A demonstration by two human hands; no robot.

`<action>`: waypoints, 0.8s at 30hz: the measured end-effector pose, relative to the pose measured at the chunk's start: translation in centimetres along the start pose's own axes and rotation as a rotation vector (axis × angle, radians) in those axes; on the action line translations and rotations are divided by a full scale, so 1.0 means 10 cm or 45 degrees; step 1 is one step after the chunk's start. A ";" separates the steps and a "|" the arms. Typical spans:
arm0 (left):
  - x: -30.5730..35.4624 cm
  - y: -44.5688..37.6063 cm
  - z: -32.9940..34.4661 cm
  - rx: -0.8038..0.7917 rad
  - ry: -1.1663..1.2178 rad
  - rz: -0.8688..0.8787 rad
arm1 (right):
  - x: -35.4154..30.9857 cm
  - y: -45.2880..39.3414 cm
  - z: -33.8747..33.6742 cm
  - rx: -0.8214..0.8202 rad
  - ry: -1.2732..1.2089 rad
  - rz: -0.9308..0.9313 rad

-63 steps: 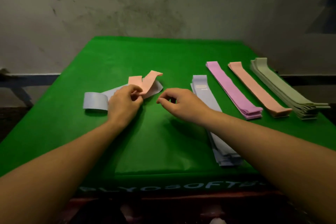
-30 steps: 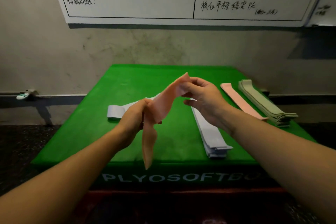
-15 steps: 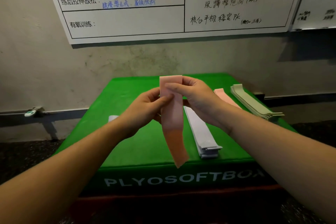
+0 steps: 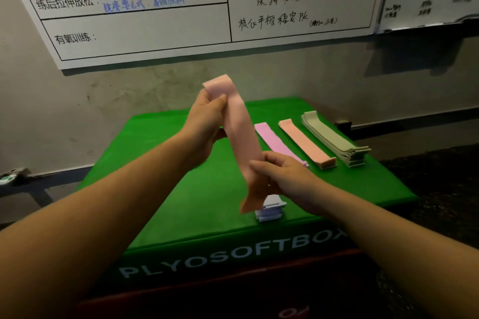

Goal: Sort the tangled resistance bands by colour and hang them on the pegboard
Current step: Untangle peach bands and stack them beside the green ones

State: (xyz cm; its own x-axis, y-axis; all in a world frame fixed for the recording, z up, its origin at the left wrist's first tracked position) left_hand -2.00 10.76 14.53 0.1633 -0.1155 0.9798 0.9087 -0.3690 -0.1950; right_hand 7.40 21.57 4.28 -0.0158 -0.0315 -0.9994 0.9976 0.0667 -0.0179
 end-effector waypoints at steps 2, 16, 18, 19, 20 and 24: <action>-0.07 -0.17 0.07 0.053 0.023 -0.025 | 0.04 0.06 -0.18 0.046 0.040 0.020; -0.90 -1.46 0.97 0.012 -0.018 -0.144 | 0.14 0.22 -1.72 0.494 0.530 0.005; -1.04 -1.67 1.08 -0.002 -0.070 -0.157 | 0.16 0.16 -1.94 0.539 0.628 0.076; -1.11 -1.78 1.11 0.007 -0.100 -0.171 | 0.15 0.12 -2.05 0.556 0.680 0.112; -1.19 -1.89 1.14 0.019 -0.136 -0.189 | 0.14 0.08 -2.14 0.560 0.754 0.148; -1.50 -2.33 1.25 0.012 -0.241 -0.202 | 0.08 -0.21 -2.35 0.474 1.006 0.245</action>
State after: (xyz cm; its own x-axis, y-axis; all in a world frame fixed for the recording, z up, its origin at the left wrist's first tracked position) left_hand -20.87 32.61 4.93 0.0862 0.1182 0.9892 0.9322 -0.3600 -0.0382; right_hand 3.68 44.84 2.80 0.2493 0.6524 -0.7156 0.9428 -0.3323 0.0255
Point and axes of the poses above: each hand's wrist, its own y-axis away from the middle knuckle, its own z-axis out of the palm, x = y × z, the point moved 9 cm from there along -y, towards the middle knuckle, and after that the axes turned 5 degrees about -x, right-handed, at the moved point
